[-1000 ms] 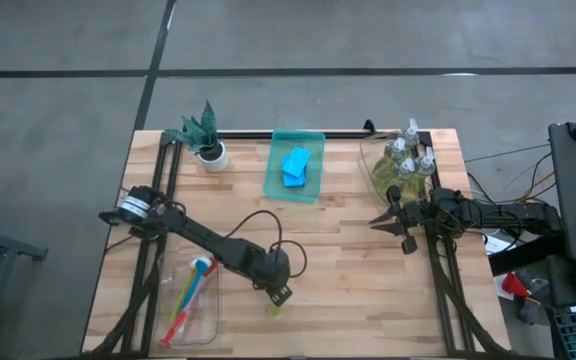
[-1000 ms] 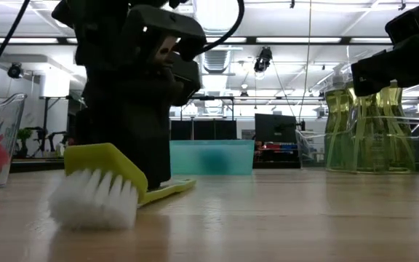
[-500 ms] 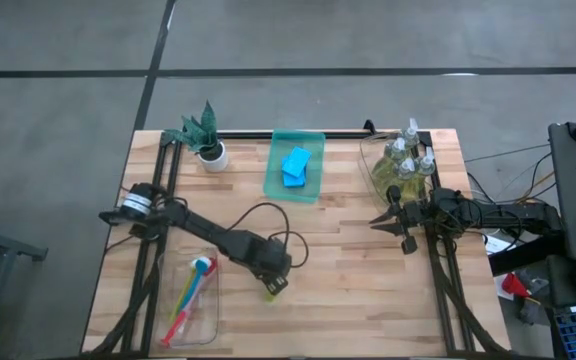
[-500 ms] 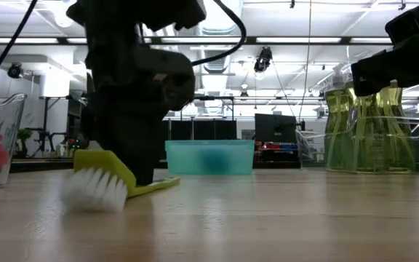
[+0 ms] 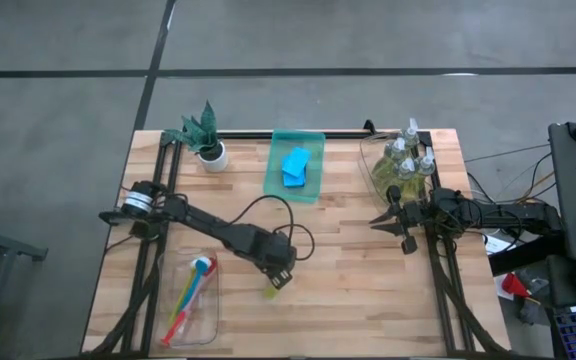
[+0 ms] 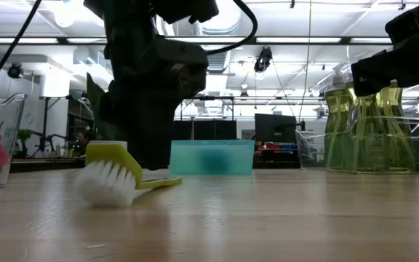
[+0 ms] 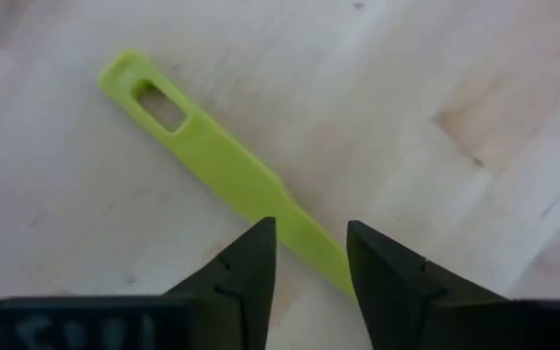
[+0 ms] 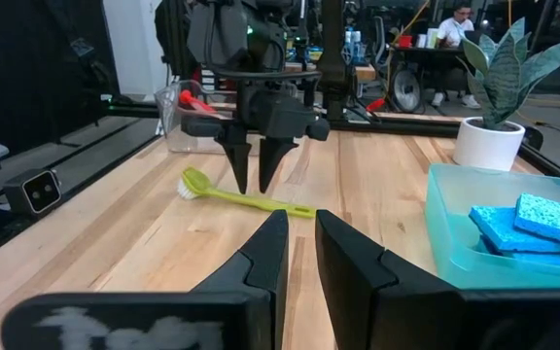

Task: Pick & Place Kitchen Sink Supplies
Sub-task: Put the green dish brush into the bottom transparent bin

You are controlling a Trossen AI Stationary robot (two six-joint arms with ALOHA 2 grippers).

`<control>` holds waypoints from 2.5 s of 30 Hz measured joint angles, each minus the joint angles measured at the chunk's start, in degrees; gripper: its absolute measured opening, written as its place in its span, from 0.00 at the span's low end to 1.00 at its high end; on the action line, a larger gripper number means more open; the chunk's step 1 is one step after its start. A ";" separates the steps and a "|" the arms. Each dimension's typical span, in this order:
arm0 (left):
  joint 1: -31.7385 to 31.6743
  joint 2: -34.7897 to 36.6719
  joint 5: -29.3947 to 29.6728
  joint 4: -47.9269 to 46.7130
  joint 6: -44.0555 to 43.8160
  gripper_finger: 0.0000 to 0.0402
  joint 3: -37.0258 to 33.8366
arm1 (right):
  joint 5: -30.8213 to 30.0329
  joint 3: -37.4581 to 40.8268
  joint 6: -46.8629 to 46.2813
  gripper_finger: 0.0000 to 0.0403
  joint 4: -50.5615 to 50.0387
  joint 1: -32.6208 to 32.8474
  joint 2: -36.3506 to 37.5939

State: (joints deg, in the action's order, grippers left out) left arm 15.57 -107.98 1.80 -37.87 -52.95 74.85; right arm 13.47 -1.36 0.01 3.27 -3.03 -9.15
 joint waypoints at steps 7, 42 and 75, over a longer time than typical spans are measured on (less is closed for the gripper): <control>0.20 0.00 2.43 1.08 0.29 0.48 -0.13 | 0.00 0.01 0.00 0.13 0.00 0.00 0.00; 0.55 -0.63 3.02 2.30 8.13 0.13 -4.68 | 0.00 -0.01 0.00 0.13 0.00 0.00 0.00; 5.85 7.56 -9.78 -16.66 3.00 0.11 8.67 | 0.00 0.01 0.00 0.13 0.00 0.02 0.00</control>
State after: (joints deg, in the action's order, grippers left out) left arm 21.42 -100.42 -7.98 -54.53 -49.96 83.52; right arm 13.47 -1.35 0.01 3.27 -3.01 -9.15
